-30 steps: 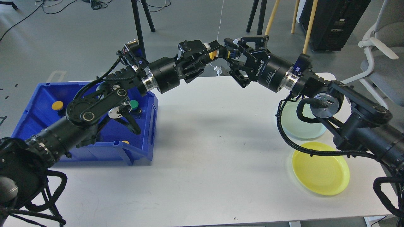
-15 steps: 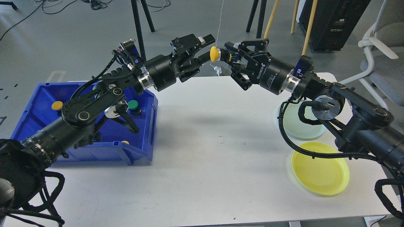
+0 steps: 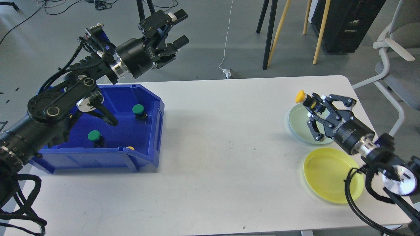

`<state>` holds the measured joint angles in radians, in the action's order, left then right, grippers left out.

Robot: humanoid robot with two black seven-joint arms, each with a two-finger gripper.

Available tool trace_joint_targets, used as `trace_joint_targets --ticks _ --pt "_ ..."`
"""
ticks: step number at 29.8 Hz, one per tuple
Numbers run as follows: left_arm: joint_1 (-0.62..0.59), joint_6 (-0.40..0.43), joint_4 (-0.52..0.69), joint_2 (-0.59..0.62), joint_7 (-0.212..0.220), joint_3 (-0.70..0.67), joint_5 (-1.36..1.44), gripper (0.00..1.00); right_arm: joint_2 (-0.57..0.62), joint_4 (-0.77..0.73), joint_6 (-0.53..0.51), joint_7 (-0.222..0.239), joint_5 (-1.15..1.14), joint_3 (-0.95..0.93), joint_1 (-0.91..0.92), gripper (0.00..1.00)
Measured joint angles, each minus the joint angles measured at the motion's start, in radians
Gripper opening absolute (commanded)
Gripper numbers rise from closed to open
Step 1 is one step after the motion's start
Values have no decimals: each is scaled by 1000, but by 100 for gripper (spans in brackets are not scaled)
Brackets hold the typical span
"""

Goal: Pass button and place on color plate
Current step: 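Carry the button with the right gripper and release it onto the yellow plate, then reach the left gripper into the bin and grasp another button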

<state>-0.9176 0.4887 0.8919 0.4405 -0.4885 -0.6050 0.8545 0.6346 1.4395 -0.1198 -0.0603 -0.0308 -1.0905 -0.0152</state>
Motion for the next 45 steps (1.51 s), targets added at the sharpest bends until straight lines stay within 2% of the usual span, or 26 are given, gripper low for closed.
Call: trace_joint_targets --ticks 2,5,7,11,13,14,15,22,26,29,32,36,42,45 --pt "-9 0 34 66 0 7 66 95 10 44 69 0 16 -60 -126 0" --pt "-51 0 74 160 0 32 287 98 10 61 109 0 37 -92 -227 0" --pt "-84 0 93 196 0 69 470 99 7 63 127 1 76 -92 -262 6" --pt "-128 0 112 261 0 173 735 99 2 54 174 1 129 -75 -286 42" --pt "-137 0 111 298 0 251 838 99 -3 52 179 1 136 -74 -286 70" --pt "-138 0 109 308 0 285 878 99 -5 52 179 1 138 -76 -286 96" --pt "-138 0 105 314 0 319 918 99 -6 53 178 1 139 -79 -285 99" --pt "-125 0 17 320 0 509 1024 99 -6 61 157 4 141 -90 -240 100" --pt "-124 0 -41 323 0 595 1029 99 9 63 125 14 141 -101 -134 100" --pt "-124 0 -78 320 0 644 1029 99 18 60 121 40 139 -114 -23 100" --pt "-123 0 -95 317 -1 671 1029 99 21 49 127 73 136 -115 99 100" --pt "-111 0 -130 300 0 695 1028 98 21 37 130 85 135 -95 195 100" --pt "-103 0 -178 257 0 706 1026 96 21 30 130 86 135 -83 212 100" --pt "-98 0 -192 242 0 706 1026 91 21 24 126 86 135 -83 199 100"
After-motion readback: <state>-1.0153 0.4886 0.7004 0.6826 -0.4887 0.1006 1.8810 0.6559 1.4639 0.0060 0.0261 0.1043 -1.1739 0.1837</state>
